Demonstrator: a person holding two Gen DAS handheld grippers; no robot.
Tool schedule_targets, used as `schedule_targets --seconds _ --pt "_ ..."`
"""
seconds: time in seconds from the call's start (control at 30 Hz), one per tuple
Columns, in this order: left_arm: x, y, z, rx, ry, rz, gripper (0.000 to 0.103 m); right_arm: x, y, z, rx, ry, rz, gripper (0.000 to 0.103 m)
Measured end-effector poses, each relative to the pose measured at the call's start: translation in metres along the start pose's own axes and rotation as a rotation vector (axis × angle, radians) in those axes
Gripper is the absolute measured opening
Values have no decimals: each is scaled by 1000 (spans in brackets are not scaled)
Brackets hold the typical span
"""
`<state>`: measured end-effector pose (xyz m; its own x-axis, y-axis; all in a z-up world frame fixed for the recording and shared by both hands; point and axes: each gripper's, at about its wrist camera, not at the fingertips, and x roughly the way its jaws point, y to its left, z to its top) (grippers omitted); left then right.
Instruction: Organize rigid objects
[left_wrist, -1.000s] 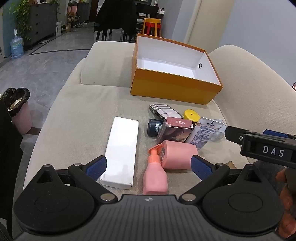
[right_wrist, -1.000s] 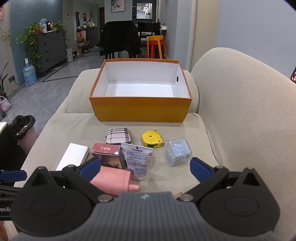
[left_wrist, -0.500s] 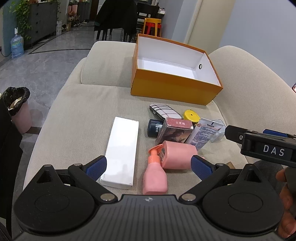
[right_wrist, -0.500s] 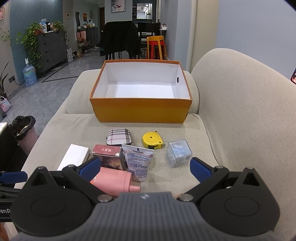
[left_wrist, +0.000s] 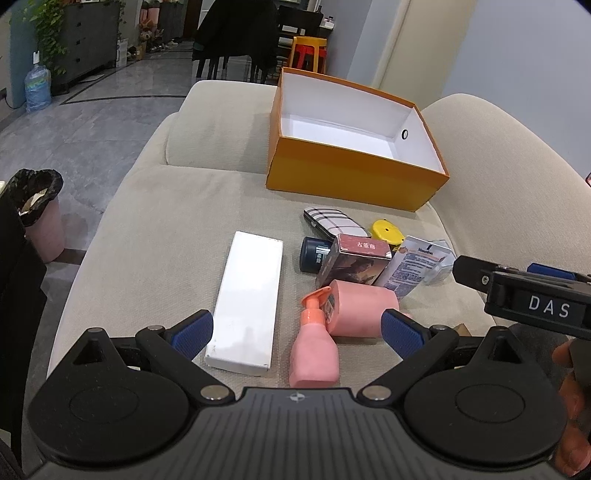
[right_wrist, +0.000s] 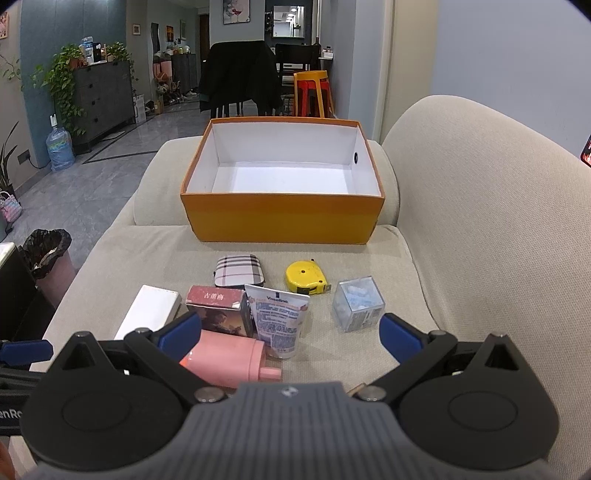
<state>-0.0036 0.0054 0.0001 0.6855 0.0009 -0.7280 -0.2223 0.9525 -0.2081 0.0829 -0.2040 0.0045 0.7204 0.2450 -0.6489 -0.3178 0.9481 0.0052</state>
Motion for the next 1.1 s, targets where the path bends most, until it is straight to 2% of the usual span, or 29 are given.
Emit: schedule_targets --seconds 0.67,1.1 --pt "1 2 -3 -1 6 1 103 -2 1 -2 -5 1 -1 101" --pt "31 24 -4 10 51 46 103 10 -21 -4 1 18 -57 101"
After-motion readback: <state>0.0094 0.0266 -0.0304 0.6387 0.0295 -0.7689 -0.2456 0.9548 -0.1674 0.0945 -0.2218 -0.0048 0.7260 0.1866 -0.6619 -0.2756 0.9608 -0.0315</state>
